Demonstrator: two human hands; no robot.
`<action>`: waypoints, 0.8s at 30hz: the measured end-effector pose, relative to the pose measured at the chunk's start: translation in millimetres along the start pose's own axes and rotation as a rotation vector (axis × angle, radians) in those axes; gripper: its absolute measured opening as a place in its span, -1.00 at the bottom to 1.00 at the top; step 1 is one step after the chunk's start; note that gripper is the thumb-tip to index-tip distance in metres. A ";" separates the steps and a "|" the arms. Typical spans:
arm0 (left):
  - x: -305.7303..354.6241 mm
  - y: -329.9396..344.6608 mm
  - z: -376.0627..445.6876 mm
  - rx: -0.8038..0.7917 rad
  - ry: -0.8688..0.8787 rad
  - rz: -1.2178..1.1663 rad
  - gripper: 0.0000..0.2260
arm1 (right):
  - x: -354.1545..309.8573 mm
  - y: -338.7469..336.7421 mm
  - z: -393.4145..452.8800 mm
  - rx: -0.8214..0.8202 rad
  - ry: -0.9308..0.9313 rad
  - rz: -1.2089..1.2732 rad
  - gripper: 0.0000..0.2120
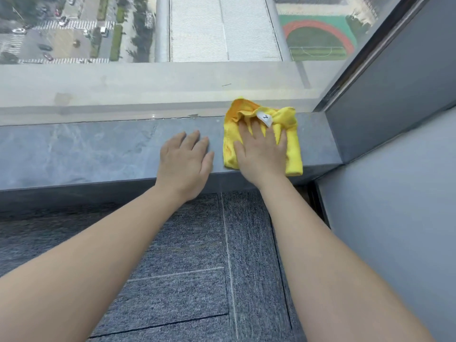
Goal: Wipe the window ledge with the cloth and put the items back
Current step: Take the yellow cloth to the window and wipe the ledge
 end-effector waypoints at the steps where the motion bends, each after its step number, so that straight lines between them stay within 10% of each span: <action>1: 2.8 -0.7 2.4 0.017 -0.004 -0.003 -0.28 | 5.4 -2.0 -2.5 -0.016 -0.076 -0.019 -0.52; 16: 52.5 6.0 18.8 -0.023 0.073 0.003 -0.19 | 93.1 -30.6 13.6 0.081 0.247 0.029 -0.52; 24: 55.8 5.3 11.1 -0.155 0.084 -0.030 -0.54 | 87.3 -27.2 1.1 0.050 0.176 0.021 -0.52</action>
Point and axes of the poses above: each hand's wrist, its own z-axis towards the middle knuckle, its own y-axis out of the palm, x = y × z, the point moved 4 cm from there along z, towards the middle knuckle, and after that the axes turned 9 degrees about z, right-handed, at the moved point
